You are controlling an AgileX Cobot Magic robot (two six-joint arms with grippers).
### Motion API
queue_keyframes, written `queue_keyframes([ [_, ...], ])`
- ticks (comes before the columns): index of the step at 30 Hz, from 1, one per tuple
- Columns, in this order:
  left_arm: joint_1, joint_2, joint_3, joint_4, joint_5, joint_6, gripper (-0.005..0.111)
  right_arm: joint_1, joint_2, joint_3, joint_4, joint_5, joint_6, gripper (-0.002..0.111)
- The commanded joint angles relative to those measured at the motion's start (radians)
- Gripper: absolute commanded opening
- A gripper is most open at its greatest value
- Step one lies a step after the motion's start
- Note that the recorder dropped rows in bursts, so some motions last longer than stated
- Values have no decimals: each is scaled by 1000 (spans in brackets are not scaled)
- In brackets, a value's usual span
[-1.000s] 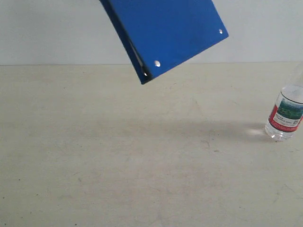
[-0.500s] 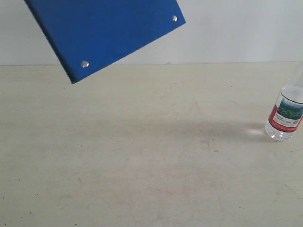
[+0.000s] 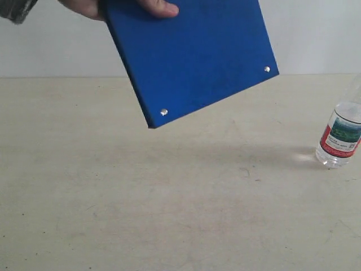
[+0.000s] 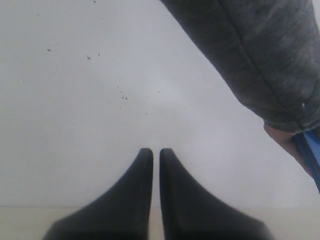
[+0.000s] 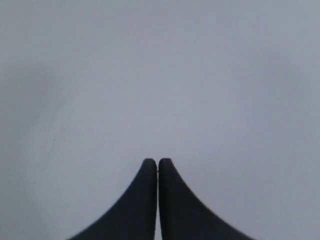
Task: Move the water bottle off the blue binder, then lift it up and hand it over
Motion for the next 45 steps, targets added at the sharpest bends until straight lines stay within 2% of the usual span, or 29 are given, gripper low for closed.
queue_keyframes([
  [1,-1,-5,4,-5,5,-10,4,-7,-5,-4,-131,94,-138,0],
  [5,-1,-5,4,-5,5,-10,4,-7,-5,28,-159,432,22,0],
  [7,-1,-5,4,-5,5,-10,4,-7,-5,53,-159,551,84,0],
  [11,-1,-5,4,-5,5,-10,4,-7,-5,89,-159,660,137,0],
  [13,-1,-5,4,-5,5,-10,4,-5,-5,89,-143,810,193,0],
  [18,-1,-5,4,-5,1,-10,4,2,-5,89,-133,989,176,0],
  [21,-1,-5,4,-5,-1,-10,4,2,-5,89,-51,1095,56,0],
  [25,-1,-5,4,-5,-1,-10,4,2,-5,89,-43,1107,-126,0],
  [28,-1,-5,4,-5,1,-10,4,2,-5,89,-43,1103,-140,0],
  [31,-1,-5,4,-5,-1,-10,4,2,-5,89,161,1069,-186,0],
  [32,-1,-5,4,-5,-1,-10,4,2,-5,89,290,1072,-286,0],
  [34,-1,-5,4,-5,-1,-10,4,2,-5,89,516,1084,-610,0],
  [36,-1,-5,4,-5,-1,-10,4,2,-5,89,620,1095,-860,0],
  [37,-1,-5,4,-5,-1,-10,4,2,-5,89,622,1098,-890,0],
  [40,-1,-5,4,-5,-1,-10,4,21,-5,89,597,1098,-706,0],
  [43,-1,-5,4,-5,2,-10,4,81,-5,89,475,1088,-485,0],
  [45,-1,-5,4,-5,-2,-10,4,117,-5,89,386,1084,-408,0],
])
